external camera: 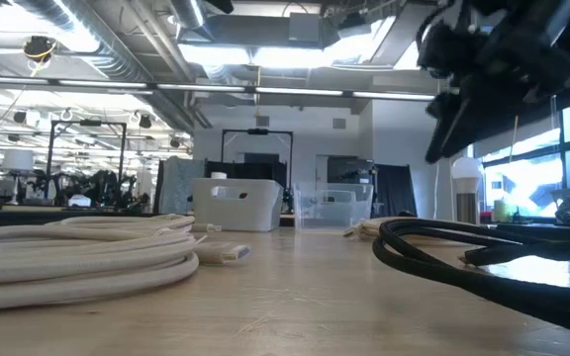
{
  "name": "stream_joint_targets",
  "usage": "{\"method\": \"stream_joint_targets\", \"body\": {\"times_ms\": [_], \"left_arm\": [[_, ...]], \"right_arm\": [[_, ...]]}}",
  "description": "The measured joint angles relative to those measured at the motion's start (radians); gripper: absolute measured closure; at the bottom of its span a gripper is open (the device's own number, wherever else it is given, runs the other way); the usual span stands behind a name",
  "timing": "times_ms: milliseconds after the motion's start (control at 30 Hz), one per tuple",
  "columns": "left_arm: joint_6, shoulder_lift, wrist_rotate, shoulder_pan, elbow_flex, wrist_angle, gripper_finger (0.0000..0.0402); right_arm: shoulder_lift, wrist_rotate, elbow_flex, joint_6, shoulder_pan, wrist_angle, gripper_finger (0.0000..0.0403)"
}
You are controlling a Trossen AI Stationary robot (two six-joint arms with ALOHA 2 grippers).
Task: Pick and place USB-C Cables
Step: Put the top right gray USB cable into the transparent bin
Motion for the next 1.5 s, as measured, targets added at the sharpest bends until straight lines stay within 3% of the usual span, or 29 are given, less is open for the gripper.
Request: {"method": "stream_joint_targets", "body": {"times_ms": [367, 633, 867, 967, 1067, 1133, 1200, 1300, 1500], "left_arm": [[0.000, 0.005, -0.002, 0.000, 0.000, 0.002, 0.0194], [-0.002, 0.006, -0.002, 0.000, 0.000, 0.011, 0.0192], [-0.001, 0.006, -0.001, 0.000, 0.000, 0.017, 0.0196], [-0.001, 0.006, -0.001, 0.000, 0.000, 0.017, 0.0197], [-0.001, 0.006, 0.000, 0.000, 0.000, 0.017, 0.0194], [0.000, 0.006, 0.000, 0.000, 0.000, 0.017, 0.0194], [0.000, 0.006, -0.001, 0.000, 0.000, 0.017, 0.0196], [0.000, 0.006, -0.001, 0.000, 0.000, 0.016, 0.0198], [0.000, 0.006, 0.000, 0.000, 0.000, 0.016, 0.0195]], "right_arm": [[0.135, -0.152, -0.074, -0.032, -0.115, 0.123, 0.0185], [0.283, -0.149, -0.078, -0.095, -0.130, 0.168, 0.0185], [0.323, -0.126, -0.073, -0.136, -0.132, 0.222, 0.0189], [0.317, -0.126, -0.074, -0.136, -0.135, 0.222, 0.0225], [0.316, -0.114, -0.074, -0.130, -0.136, 0.222, 0.0307], [0.315, -0.098, -0.075, -0.108, -0.136, 0.222, 0.0364], [0.309, -0.046, -0.075, -0.075, -0.134, 0.217, 0.0364], [0.280, 0.117, -0.066, -0.028, -0.114, 0.149, 0.0364], [0.132, 0.341, 0.086, -0.057, -0.034, 0.048, 0.0364]]}}
